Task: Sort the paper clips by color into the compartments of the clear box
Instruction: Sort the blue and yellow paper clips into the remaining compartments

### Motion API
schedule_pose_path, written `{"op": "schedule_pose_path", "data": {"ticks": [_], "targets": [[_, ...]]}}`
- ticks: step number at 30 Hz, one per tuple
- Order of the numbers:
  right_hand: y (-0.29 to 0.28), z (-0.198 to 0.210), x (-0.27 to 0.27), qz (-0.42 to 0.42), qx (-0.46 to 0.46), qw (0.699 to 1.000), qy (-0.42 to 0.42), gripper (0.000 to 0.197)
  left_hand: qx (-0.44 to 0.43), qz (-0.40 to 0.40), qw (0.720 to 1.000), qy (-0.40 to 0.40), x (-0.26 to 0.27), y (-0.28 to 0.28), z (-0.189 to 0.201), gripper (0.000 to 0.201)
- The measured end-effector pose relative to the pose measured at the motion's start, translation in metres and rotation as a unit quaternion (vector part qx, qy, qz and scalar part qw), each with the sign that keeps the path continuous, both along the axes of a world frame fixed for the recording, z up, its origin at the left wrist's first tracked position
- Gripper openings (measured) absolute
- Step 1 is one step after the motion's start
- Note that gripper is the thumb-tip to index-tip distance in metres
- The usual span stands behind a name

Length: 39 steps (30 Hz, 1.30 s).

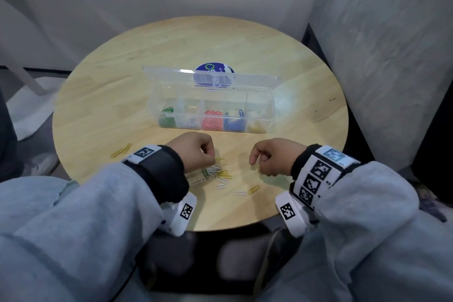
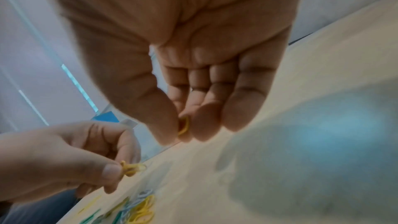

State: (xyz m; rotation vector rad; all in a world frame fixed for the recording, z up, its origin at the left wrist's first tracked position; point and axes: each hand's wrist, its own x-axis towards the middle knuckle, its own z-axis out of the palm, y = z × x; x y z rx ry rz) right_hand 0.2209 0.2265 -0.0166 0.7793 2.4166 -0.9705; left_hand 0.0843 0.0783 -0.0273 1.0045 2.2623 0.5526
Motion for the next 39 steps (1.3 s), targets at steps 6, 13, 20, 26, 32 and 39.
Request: {"op": "schedule_pose_path", "data": {"ticks": [6, 13, 20, 26, 32, 39], "targets": [[-0.007, -0.006, 0.005, -0.223, -0.194, 0.953, 0.069, 0.03, 0.135, 0.137, 0.961, -0.201, -0.016, -0.021, 0.013, 0.031], [-0.003, -0.001, 0.009, -0.233, -0.16, 0.956, 0.081, 0.031, 0.159, 0.253, 0.886, -0.354, -0.017, -0.033, 0.023, 0.031], [-0.016, -0.007, 0.008, 0.01, 0.066, 0.995, -0.077, 0.019, 0.19, 0.332, 0.791, -0.477, -0.031, -0.042, 0.029, 0.031], [-0.022, -0.021, -0.004, 0.113, 0.147, 0.976, -0.115, 0.017, 0.098, 0.296, 0.893, -0.326, -0.033, -0.039, 0.026, 0.022], [-0.024, -0.025, -0.019, 0.14, 0.186, 0.966, -0.111, 0.021, -0.094, 0.091, 0.991, -0.008, -0.032, -0.045, 0.02, 0.003], [-0.01, -0.015, -0.04, -0.013, 0.005, 1.0, -0.008, 0.023, -0.2, 0.006, 0.978, 0.063, -0.022, -0.039, 0.01, 0.009]]}}
